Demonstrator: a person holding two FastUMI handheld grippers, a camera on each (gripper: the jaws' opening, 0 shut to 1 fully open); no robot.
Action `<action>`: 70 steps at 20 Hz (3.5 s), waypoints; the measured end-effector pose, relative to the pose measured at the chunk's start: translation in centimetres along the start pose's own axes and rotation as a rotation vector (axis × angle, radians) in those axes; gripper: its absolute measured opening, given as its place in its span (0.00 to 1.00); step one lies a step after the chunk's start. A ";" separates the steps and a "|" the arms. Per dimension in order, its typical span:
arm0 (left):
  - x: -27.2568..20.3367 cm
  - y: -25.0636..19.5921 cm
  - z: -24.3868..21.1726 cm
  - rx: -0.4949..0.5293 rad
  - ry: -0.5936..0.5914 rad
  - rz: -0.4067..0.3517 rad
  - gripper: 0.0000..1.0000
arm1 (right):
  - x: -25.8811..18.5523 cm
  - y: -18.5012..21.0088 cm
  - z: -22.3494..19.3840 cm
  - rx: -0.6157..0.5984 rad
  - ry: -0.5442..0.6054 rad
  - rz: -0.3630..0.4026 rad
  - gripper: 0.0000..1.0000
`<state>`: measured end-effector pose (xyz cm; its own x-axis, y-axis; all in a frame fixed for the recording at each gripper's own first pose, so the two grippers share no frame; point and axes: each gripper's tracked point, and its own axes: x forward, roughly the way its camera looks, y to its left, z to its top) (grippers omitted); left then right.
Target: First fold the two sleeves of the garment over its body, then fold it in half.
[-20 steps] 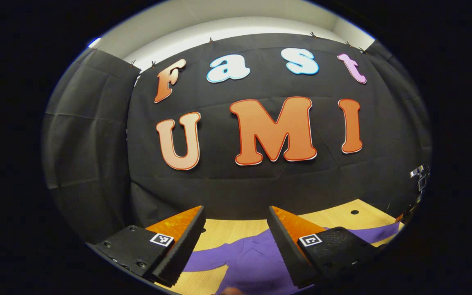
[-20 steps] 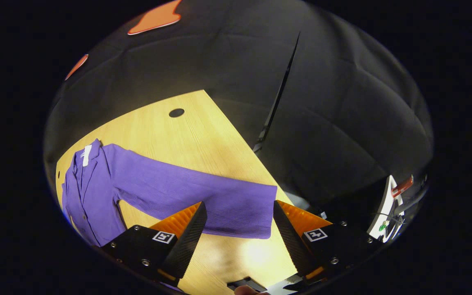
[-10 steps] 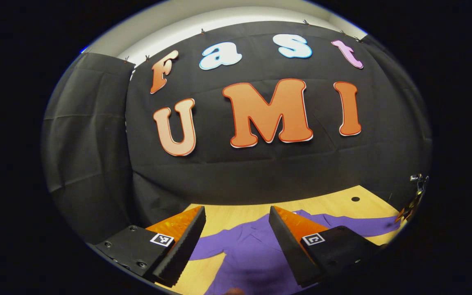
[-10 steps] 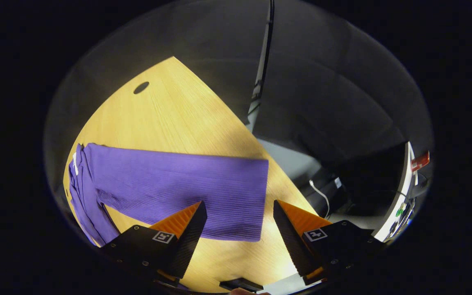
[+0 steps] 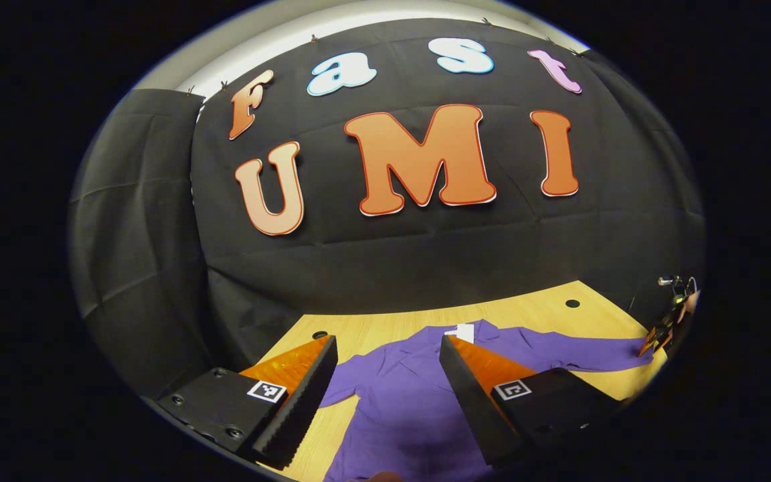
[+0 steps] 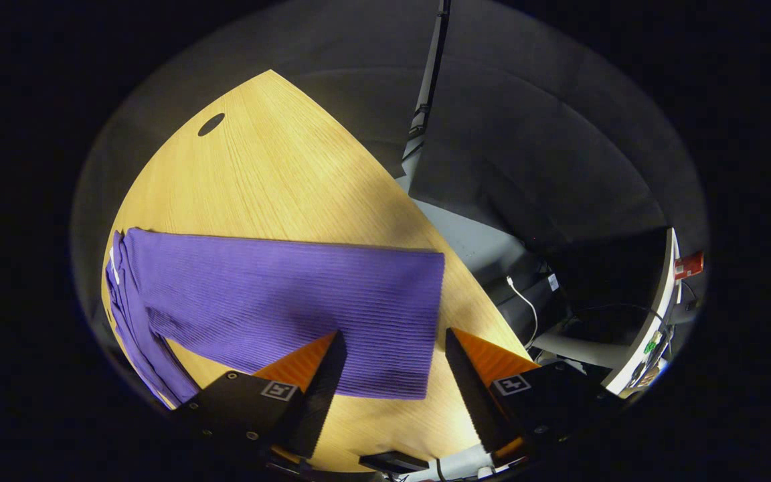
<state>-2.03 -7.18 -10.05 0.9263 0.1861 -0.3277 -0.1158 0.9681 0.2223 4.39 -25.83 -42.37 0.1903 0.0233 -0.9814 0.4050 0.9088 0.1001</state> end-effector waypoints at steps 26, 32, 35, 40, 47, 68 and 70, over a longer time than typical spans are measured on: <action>2.8 16.1 -1.8 -0.069 -0.049 -0.021 0.95 | -17.5 20.0 0.4 -0.144 -0.320 0.220 0.05; 3.8 20.9 -4.0 -0.105 -0.013 0.006 0.95 | -21.5 30.4 -2.1 -0.305 -0.349 0.290 0.04; 3.8 23.7 -5.0 -0.116 0.000 0.035 0.95 | -22.3 35.6 -3.6 -0.389 -0.349 0.311 0.04; 3.7 28.0 -6.8 -0.124 0.022 0.087 0.95 | -23.3 43.4 -6.4 -0.502 -0.347 0.346 0.04; 4.1 33.2 -9.8 -0.137 0.068 0.138 0.95 | -23.8 52.3 -10.7 -0.567 -0.311 0.438 0.04; 12.8 36.4 -23.2 -0.316 0.634 0.092 0.96 | -36.5 41.6 -7.4 -0.412 -0.847 0.519 0.96; 13.3 36.2 -25.4 -0.366 0.729 0.076 0.98 | -36.8 39.4 -7.5 -0.399 -0.886 0.491 0.96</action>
<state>-3.05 34.65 -29.68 0.4602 0.1943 -0.8663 -0.3956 0.9184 -0.0042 6.64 12.21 -3.56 0.8943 0.2573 -0.3661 -0.1802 0.9559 0.2318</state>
